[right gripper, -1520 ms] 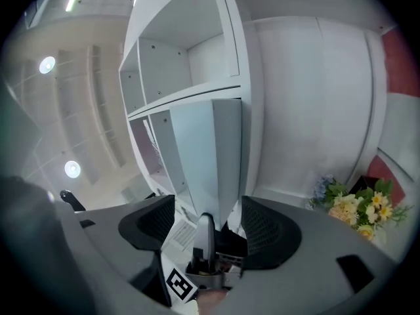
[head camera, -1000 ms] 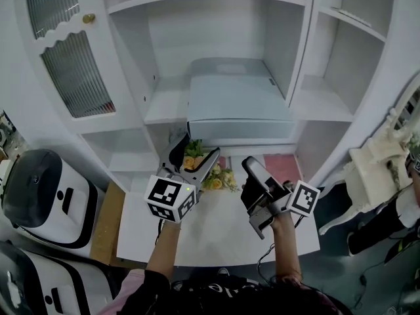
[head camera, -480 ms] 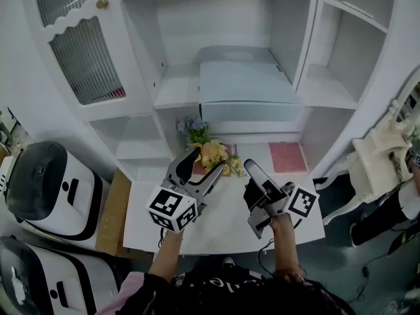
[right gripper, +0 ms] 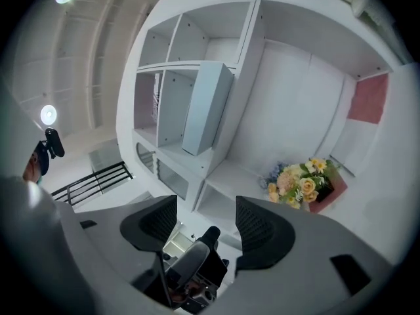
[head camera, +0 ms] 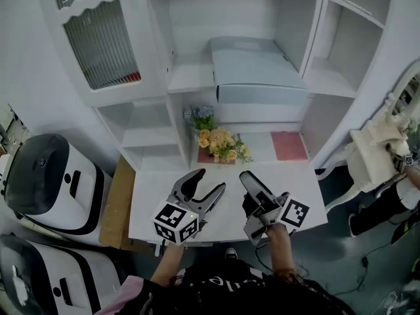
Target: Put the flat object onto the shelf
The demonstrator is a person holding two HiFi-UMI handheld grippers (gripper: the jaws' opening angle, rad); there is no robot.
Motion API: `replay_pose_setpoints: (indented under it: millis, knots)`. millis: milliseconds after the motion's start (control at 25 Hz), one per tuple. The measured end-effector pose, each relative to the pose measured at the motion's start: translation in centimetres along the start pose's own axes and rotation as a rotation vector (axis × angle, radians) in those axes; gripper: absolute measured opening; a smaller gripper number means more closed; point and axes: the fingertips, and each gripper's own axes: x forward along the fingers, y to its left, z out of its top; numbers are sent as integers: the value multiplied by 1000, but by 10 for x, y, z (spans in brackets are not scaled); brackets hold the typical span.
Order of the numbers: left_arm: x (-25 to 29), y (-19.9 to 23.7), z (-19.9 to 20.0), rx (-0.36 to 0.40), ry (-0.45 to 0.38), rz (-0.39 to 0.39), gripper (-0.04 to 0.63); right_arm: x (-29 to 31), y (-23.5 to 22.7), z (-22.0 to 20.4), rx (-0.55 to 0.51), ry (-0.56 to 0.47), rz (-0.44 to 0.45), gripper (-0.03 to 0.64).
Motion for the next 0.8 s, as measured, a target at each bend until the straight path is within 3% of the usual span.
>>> replay_pose_setpoints:
  millis: [400, 560, 800]
  knots:
    - [-87, -17, -37, -44, 42, -47, 282, -20, 24, -88, -35, 6, -82, 292]
    - [-124, -23, -52, -66, 57, -69, 281, -36, 35, -123, -18, -29, -123, 155]
    - [-167, -37, -75, -119, 62, -109, 276, -54, 50, -173, -23, -16, -166, 109]
